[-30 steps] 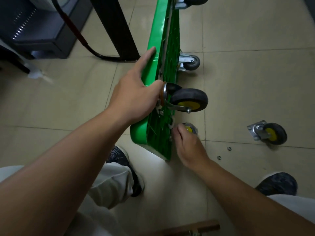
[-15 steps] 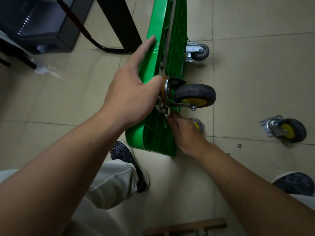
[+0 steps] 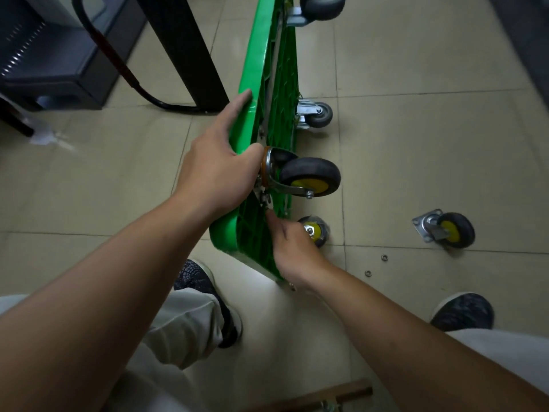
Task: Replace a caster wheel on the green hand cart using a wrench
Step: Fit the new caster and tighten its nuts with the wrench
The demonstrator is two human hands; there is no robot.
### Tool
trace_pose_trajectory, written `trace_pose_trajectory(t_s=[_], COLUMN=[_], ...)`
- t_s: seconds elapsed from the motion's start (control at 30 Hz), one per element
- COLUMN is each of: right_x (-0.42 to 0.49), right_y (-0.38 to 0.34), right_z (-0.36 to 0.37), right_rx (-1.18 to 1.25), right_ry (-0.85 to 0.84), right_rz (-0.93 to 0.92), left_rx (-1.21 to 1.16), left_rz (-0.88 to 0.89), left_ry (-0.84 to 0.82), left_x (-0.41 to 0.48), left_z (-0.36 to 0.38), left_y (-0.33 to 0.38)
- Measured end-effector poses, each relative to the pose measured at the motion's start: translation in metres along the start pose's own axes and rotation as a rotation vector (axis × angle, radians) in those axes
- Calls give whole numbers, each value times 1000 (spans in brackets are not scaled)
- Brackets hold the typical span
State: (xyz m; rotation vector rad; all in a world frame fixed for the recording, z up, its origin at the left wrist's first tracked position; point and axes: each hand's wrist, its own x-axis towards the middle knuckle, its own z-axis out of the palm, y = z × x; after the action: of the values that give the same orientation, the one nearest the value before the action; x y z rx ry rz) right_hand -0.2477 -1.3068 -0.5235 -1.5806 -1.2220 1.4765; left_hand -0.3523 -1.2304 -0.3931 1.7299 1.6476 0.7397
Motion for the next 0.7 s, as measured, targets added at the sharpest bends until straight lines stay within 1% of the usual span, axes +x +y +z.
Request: trace_pose_trajectory(t_s=[0.23,0.4,0.7], right_x=[-8,-7,-13], right_y=[-11,-10,-19], right_z=[-2,0,14], right_rx=[46,54,244], right_ry=[47,48,61], right_rz=[57,94,184], left_rx=[-4,-10,-8], left_rz=[-5,-5,-4], left_ry=[-4,-8,-3], left_x=[0,1,0], left_z=[0,1,4], left_y=[-1,-2,0])
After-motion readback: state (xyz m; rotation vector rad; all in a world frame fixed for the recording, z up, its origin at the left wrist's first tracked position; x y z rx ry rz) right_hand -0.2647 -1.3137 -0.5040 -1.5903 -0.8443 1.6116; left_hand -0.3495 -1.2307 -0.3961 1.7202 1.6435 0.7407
